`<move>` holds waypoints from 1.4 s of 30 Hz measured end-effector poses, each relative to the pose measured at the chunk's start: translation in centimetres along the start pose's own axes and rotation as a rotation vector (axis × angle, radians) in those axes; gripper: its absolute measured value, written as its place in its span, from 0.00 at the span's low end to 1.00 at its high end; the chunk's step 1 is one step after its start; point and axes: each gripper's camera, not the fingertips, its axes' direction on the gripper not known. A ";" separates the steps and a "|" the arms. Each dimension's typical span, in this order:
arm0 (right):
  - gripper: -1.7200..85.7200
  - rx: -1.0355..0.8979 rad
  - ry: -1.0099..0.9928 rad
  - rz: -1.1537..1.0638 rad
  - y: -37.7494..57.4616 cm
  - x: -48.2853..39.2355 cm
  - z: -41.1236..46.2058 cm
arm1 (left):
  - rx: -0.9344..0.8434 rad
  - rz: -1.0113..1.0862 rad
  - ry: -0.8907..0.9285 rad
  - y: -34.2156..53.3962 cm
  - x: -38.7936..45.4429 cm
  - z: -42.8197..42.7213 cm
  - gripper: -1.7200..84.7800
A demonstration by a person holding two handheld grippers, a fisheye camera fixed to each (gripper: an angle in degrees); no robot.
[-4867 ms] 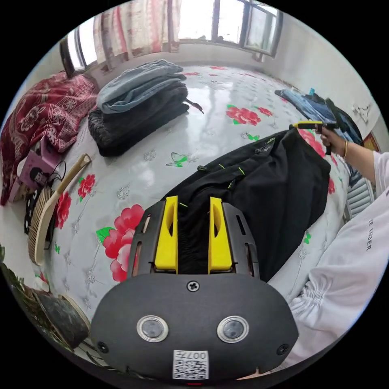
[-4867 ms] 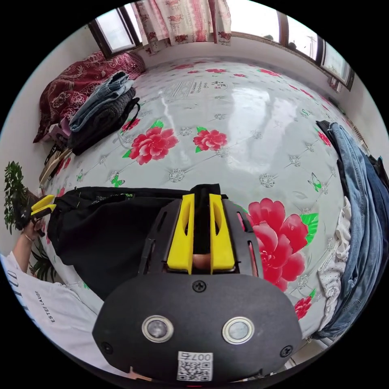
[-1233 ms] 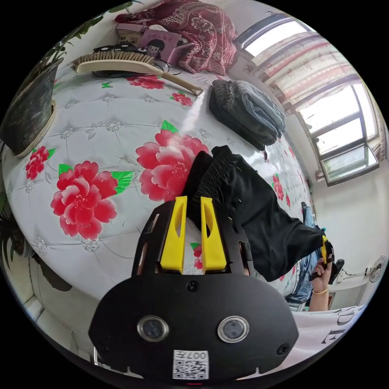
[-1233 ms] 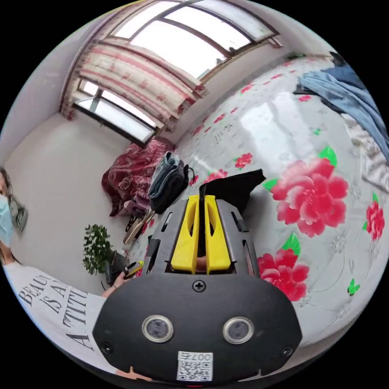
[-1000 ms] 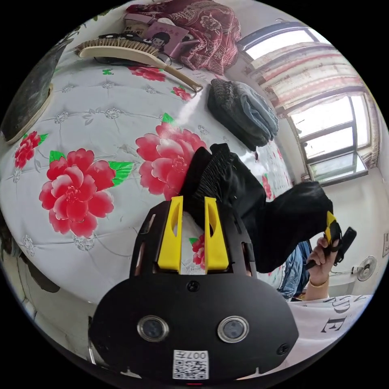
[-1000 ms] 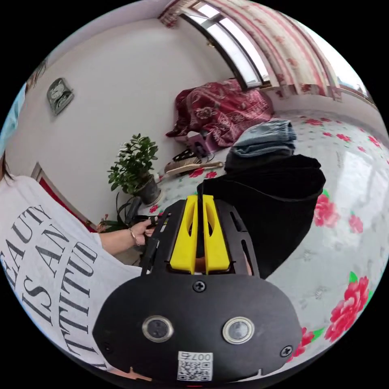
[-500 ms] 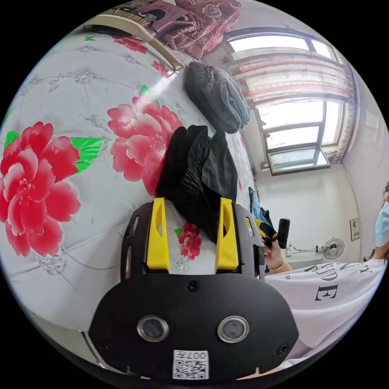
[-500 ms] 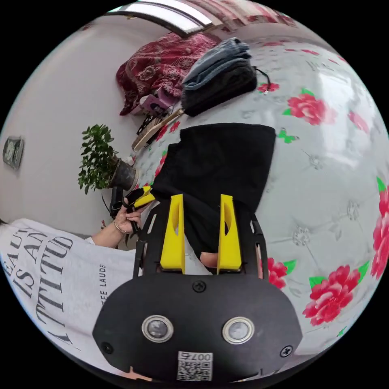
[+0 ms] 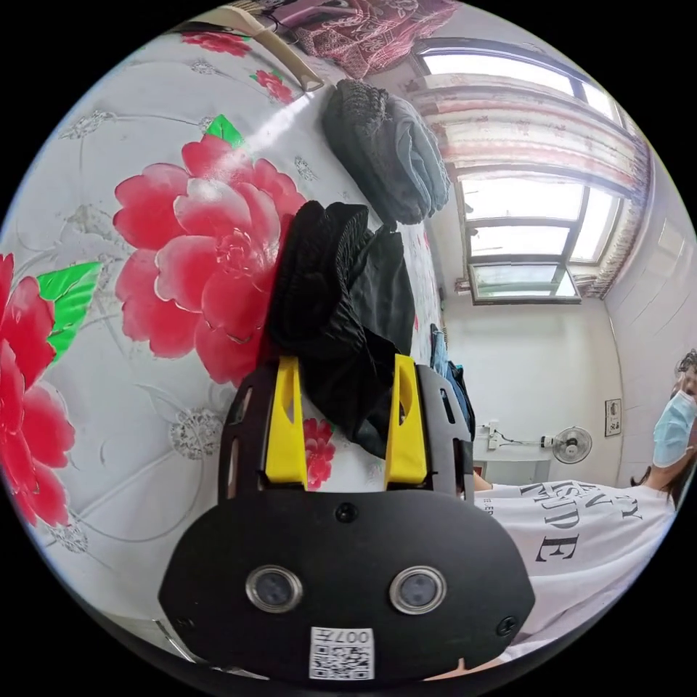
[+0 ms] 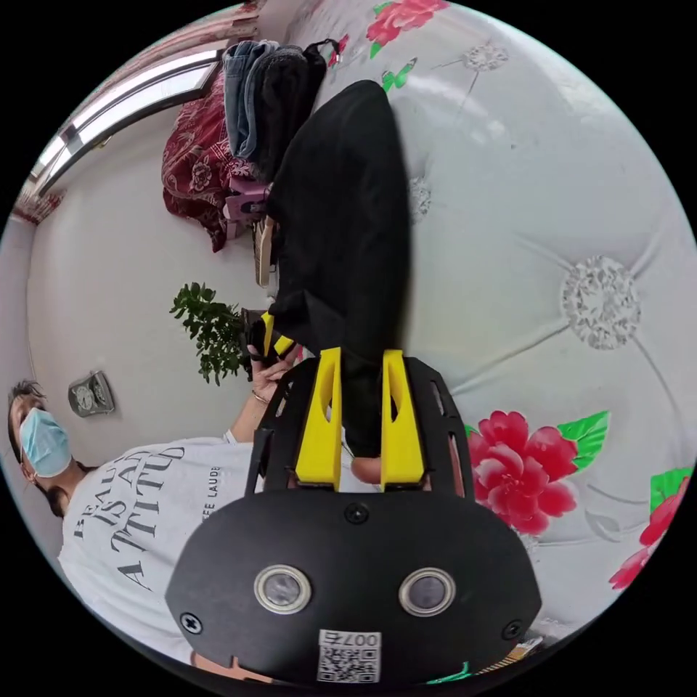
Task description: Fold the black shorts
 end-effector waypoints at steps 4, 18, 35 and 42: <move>0.08 -0.057 0.065 -0.011 2.4 0.9 -0.4 | -0.032 0.014 -0.018 1.5 -0.3 0.1 0.20; 0.05 -0.069 0.503 -0.461 7.7 -5.9 2.5 | -0.070 0.701 -0.354 1.6 18.1 6.6 0.13; 0.11 -0.101 0.486 -0.493 12.3 -6.3 2.6 | -0.275 0.617 -0.495 2.3 15.4 14.8 0.12; 0.12 0.152 0.191 -0.152 10.2 0.1 -7.0 | 0.093 0.170 -0.397 2.4 10.3 5.4 0.17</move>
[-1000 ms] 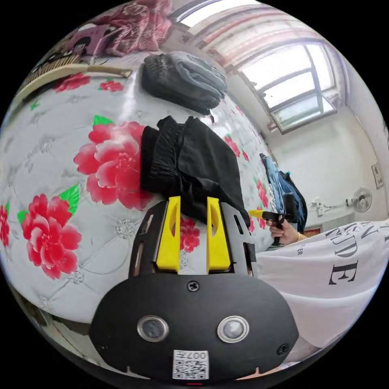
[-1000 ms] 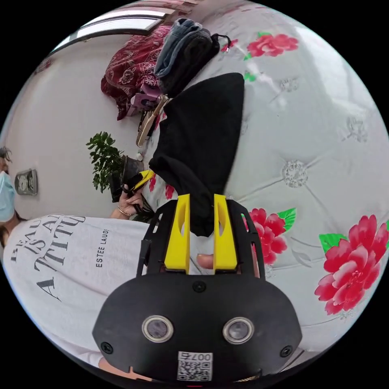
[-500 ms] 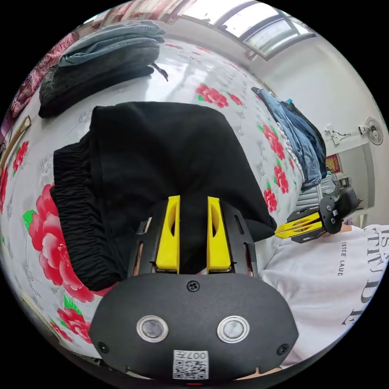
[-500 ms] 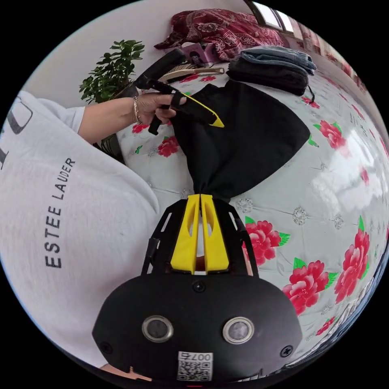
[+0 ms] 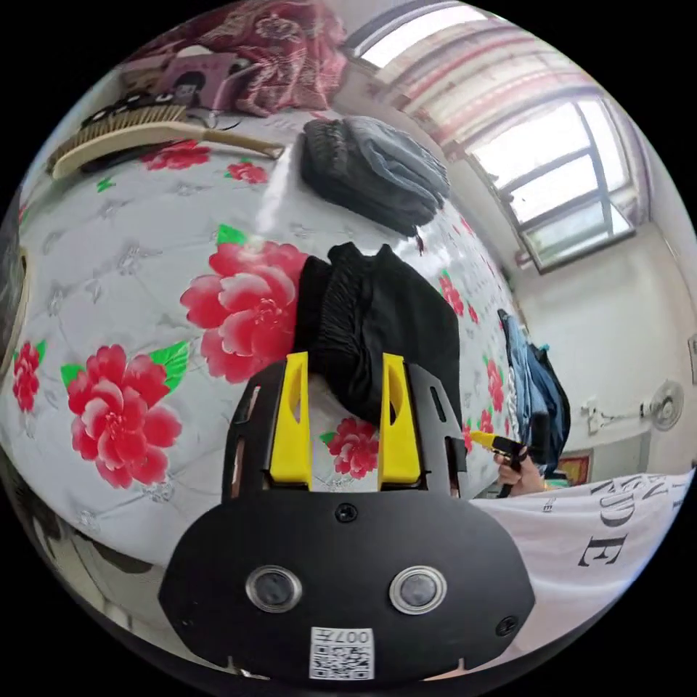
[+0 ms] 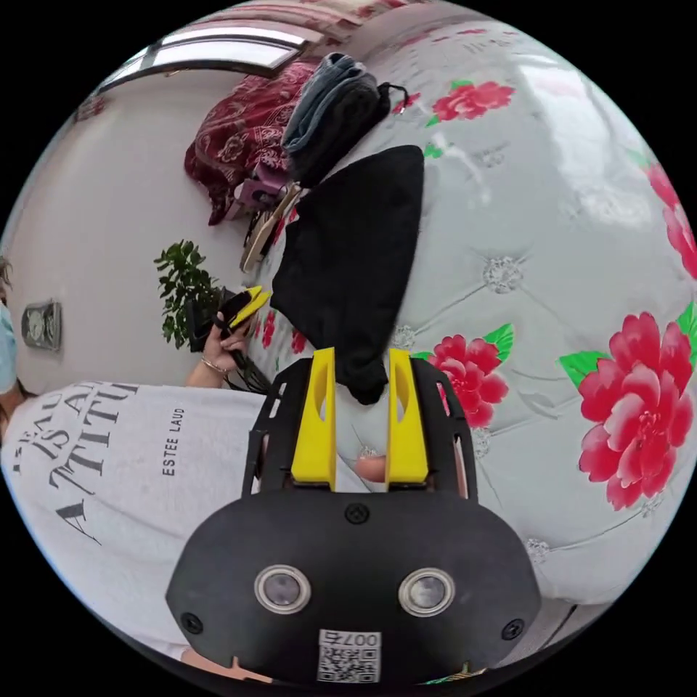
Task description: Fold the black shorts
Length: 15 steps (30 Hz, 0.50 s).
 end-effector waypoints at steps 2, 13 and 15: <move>0.13 -0.003 -0.117 0.111 -0.9 2.7 0.5 | -0.022 -0.102 0.035 -0.2 -1.4 1.0 0.20; 0.06 -0.077 -0.246 0.201 -5.3 3.8 3.0 | -0.214 -0.011 -0.148 -3.2 2.3 7.1 0.20; 0.04 -0.087 -0.257 0.202 -5.8 3.4 2.8 | -0.222 0.000 -0.106 -3.4 2.1 7.3 0.17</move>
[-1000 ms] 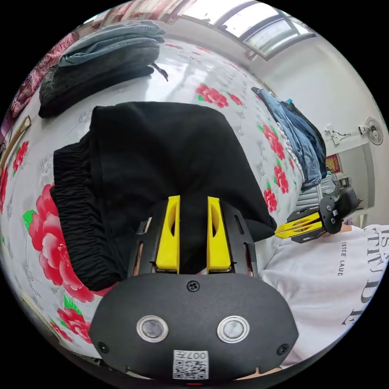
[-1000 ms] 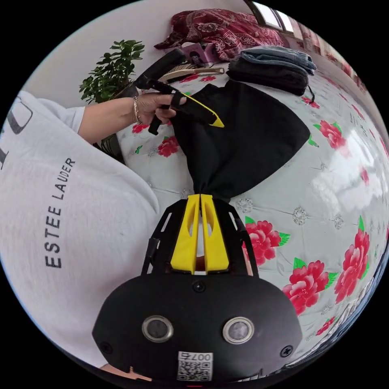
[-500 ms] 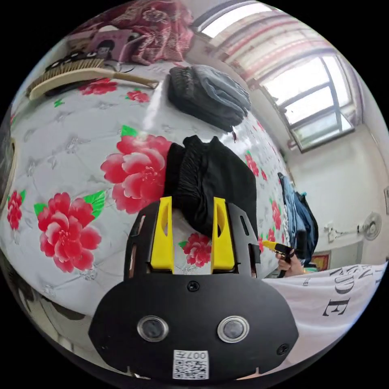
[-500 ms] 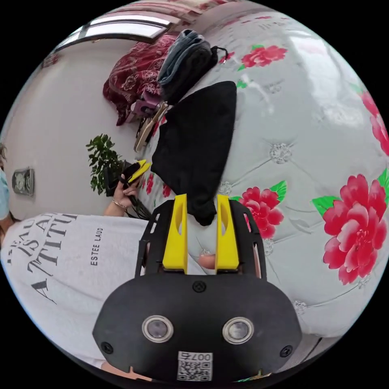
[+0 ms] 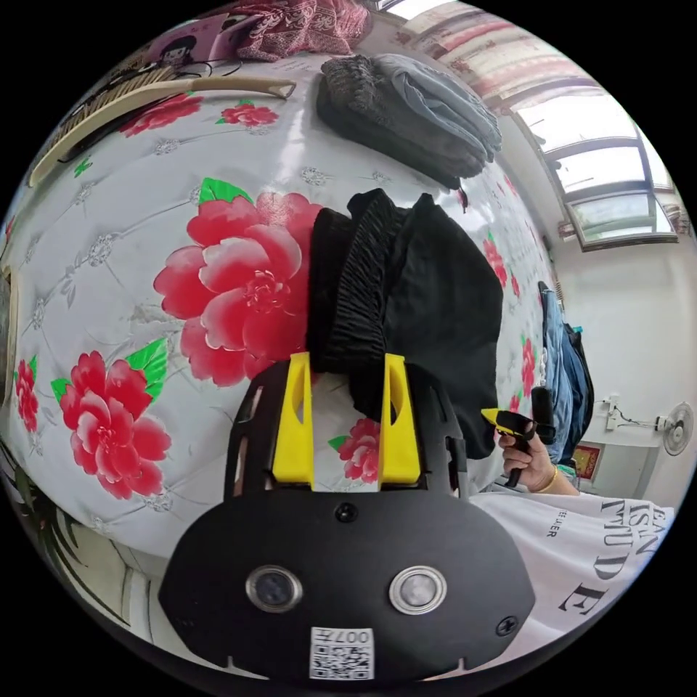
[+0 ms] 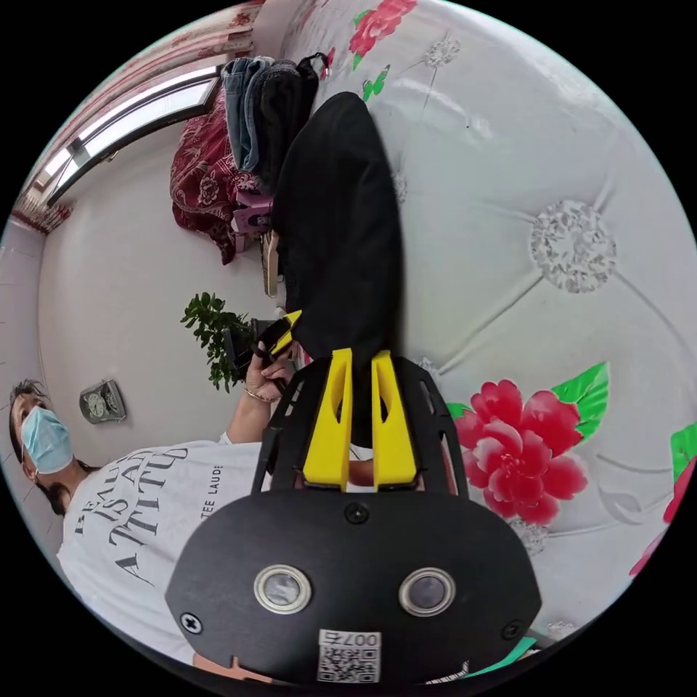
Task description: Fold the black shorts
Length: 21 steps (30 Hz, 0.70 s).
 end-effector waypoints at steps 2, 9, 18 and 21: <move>0.03 -0.003 -0.021 -0.002 -0.5 -1.2 -0.6 | -0.005 -0.018 0.101 -0.2 -0.6 0.2 0.16; 0.02 0.040 -0.122 -0.148 -7.3 -11.8 -5.9 | 0.144 0.003 0.339 -6.2 2.0 -3.4 0.12; 0.02 0.216 -0.058 -0.739 -17.9 -40.9 -10.9 | 0.535 0.354 0.410 -20.8 13.4 -16.3 0.11; 0.02 0.269 -0.029 -0.784 -20.3 -45.0 -9.2 | 0.625 0.373 0.335 -22.9 15.4 -17.8 0.11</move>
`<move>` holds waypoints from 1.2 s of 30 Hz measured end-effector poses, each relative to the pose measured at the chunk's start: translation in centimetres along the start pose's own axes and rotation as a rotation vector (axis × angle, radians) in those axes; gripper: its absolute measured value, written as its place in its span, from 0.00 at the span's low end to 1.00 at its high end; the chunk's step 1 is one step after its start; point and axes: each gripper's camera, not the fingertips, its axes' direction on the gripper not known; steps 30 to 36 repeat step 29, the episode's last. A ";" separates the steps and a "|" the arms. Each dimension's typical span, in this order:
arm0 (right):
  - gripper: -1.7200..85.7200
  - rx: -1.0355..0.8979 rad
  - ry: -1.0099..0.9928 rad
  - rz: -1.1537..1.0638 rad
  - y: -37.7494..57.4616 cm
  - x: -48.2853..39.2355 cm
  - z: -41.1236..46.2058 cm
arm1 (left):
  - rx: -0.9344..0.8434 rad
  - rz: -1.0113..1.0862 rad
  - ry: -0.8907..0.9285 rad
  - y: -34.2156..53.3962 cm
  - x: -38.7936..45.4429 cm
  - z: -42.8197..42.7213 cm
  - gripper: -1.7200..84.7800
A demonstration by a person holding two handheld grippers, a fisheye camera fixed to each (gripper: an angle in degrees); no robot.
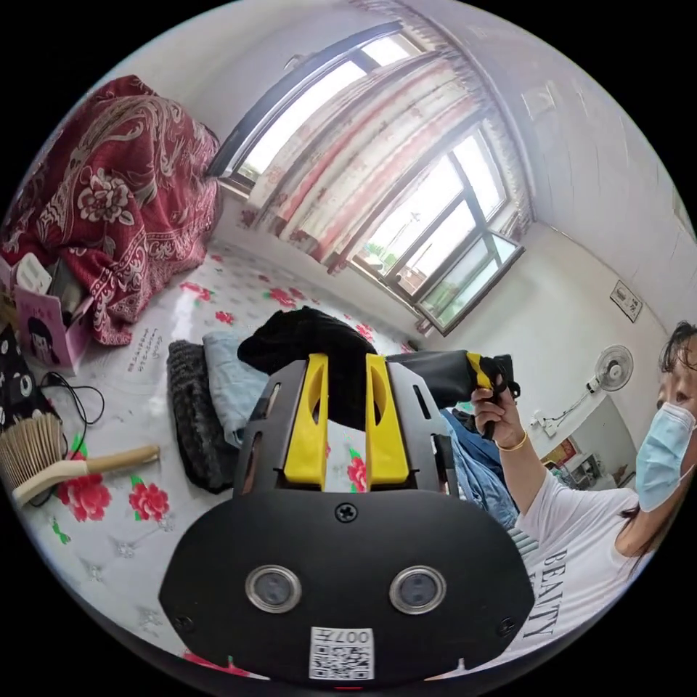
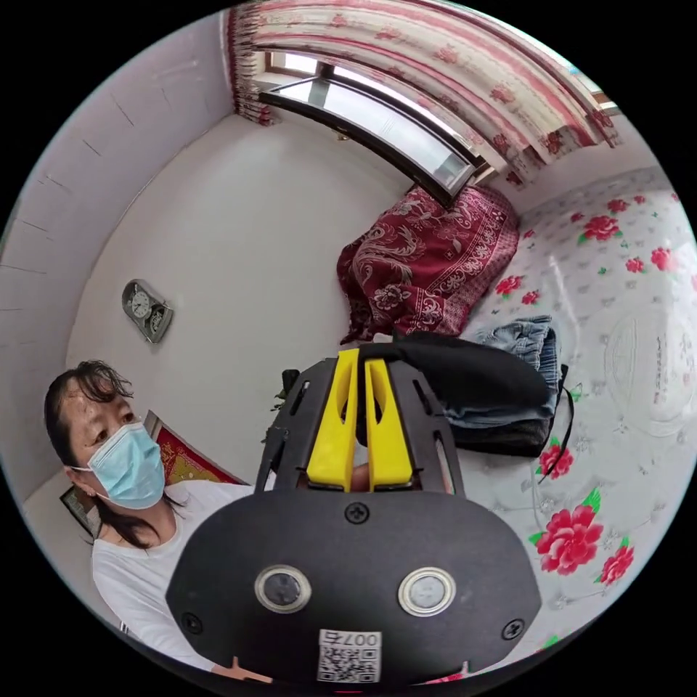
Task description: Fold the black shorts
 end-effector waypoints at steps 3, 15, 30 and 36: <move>0.02 0.012 0.074 0.046 -1.5 2.4 4.2 | -0.004 -0.036 -0.125 0.2 -1.7 3.2 0.12; 0.06 -0.559 0.707 0.268 30.2 10.4 18.1 | -0.700 0.043 -0.630 30.9 -1.3 14.3 0.13; 0.08 -0.499 1.005 0.335 47.1 0.4 19.0 | -0.961 0.395 -0.510 44.4 12.9 21.6 0.12; 0.08 -0.499 1.005 0.335 47.1 0.4 19.0 | -0.961 0.395 -0.510 44.4 12.9 21.6 0.12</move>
